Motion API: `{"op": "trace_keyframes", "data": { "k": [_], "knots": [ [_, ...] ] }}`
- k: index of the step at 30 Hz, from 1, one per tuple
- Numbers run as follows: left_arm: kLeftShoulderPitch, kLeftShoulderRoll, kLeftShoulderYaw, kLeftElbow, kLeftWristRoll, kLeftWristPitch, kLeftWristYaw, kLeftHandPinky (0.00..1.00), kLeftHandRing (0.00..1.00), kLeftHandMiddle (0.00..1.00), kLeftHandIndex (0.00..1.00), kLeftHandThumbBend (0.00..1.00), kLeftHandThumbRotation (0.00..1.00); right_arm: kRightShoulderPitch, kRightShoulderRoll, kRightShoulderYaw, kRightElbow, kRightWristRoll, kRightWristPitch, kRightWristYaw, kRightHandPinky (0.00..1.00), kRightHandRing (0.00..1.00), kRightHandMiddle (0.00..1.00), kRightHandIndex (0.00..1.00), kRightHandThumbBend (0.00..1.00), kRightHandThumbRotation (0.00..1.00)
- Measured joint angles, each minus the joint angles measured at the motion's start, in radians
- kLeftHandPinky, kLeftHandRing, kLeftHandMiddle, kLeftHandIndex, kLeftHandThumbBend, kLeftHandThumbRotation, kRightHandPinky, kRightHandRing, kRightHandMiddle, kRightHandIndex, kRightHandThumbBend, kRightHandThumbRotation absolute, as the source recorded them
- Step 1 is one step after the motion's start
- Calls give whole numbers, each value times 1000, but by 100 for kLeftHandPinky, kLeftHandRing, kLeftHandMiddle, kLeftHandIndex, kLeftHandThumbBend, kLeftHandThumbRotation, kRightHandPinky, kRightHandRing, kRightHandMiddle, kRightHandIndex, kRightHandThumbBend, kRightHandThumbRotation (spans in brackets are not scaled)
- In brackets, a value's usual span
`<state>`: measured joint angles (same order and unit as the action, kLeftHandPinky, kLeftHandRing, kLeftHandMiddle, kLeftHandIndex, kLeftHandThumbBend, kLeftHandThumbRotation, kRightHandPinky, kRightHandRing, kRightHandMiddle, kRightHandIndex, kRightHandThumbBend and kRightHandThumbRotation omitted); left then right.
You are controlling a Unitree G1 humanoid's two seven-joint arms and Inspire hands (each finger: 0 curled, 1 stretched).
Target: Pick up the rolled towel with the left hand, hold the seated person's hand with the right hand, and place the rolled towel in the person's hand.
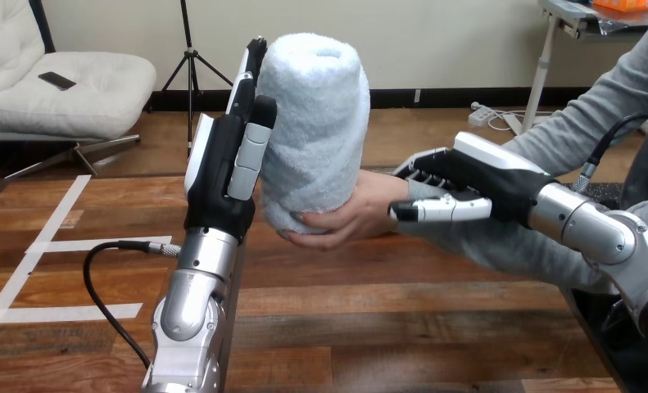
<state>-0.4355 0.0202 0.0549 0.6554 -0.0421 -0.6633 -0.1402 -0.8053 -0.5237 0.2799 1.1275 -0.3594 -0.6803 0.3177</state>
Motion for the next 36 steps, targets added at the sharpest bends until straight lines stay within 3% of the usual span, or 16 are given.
{"op": "trace_keyframes", "data": {
  "k": [28,36],
  "knots": [
    [94,-11,0,-149,-29,62,15,100,100,100,100,100,100,12,11,-61,0,96,-20,36,70,76,77,79,100,100],
    [118,-11,1,-168,-34,62,13,100,100,100,100,100,100,33,22,-109,-10,179,-25,71,74,79,81,81,100,100]
  ]
}}
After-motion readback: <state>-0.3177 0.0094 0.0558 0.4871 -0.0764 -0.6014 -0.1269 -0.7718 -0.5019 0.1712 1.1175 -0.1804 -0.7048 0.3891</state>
